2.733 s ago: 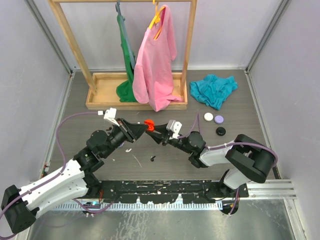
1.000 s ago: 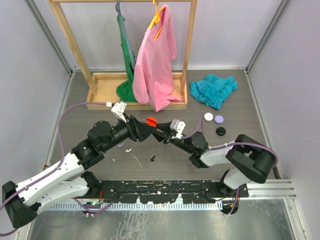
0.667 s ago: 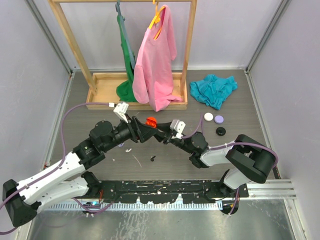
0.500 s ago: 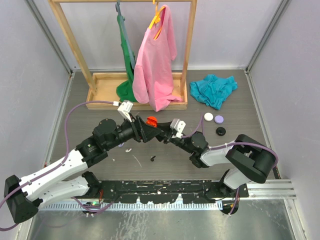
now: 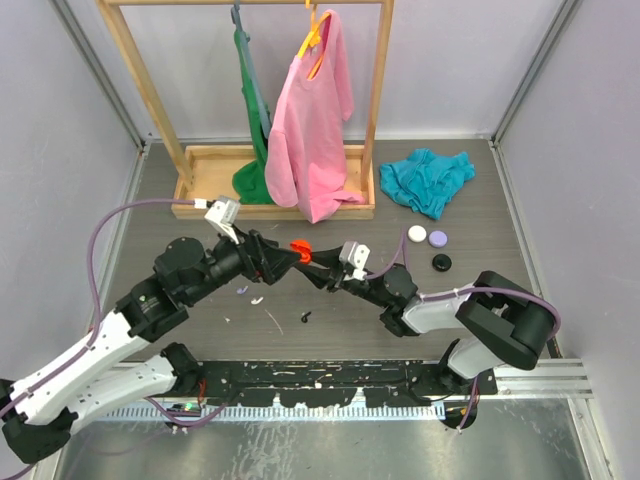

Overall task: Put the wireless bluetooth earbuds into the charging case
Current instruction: Place the earbud in the charging case.

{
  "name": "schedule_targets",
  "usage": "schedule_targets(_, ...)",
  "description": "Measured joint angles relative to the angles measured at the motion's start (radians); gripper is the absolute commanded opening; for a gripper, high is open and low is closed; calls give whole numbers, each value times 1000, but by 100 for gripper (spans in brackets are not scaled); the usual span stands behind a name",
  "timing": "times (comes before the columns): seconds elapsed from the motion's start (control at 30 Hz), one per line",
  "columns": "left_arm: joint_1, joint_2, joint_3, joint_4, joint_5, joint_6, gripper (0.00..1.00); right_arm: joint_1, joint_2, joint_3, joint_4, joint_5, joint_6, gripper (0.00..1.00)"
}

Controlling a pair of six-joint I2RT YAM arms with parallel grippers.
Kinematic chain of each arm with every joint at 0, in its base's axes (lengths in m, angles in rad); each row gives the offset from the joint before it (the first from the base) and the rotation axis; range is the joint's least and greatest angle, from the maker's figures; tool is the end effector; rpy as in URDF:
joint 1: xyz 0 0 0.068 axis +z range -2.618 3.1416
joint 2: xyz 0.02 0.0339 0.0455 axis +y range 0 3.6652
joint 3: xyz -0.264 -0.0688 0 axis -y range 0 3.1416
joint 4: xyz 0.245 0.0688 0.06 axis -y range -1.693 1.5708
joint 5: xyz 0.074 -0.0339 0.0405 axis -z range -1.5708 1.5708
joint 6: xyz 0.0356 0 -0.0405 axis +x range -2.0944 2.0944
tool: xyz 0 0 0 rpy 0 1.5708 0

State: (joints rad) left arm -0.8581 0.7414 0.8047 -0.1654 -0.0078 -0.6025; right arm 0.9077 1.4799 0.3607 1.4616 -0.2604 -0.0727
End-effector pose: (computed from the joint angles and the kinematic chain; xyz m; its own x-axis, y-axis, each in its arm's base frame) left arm 0.1147 -0.1323 0.3560 -0.4808 -0.3103 -0.8201 0.5814 0.5873 -0.5631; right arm 0.1522 0.2098 0.2186 0.2723 0.2346 -0.9332 -0.8934 0.4218 -0.1546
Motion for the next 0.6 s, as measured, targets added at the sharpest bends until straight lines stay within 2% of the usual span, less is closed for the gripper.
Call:
schedule_targets(0.2, 112, 14, 63, -105, 84, 80, 79, 0, -40, 5, -50, -67, 0, 3)
schedule_targets(0.4, 287, 94, 65, -116, 343, 90, 79, -4, -79, 30, -135, -141, 0, 3)
schedule_targets(0.6, 331, 133, 64, -72, 552, 73, 78, -8, -101, 68, -216, -206, 2, 3)
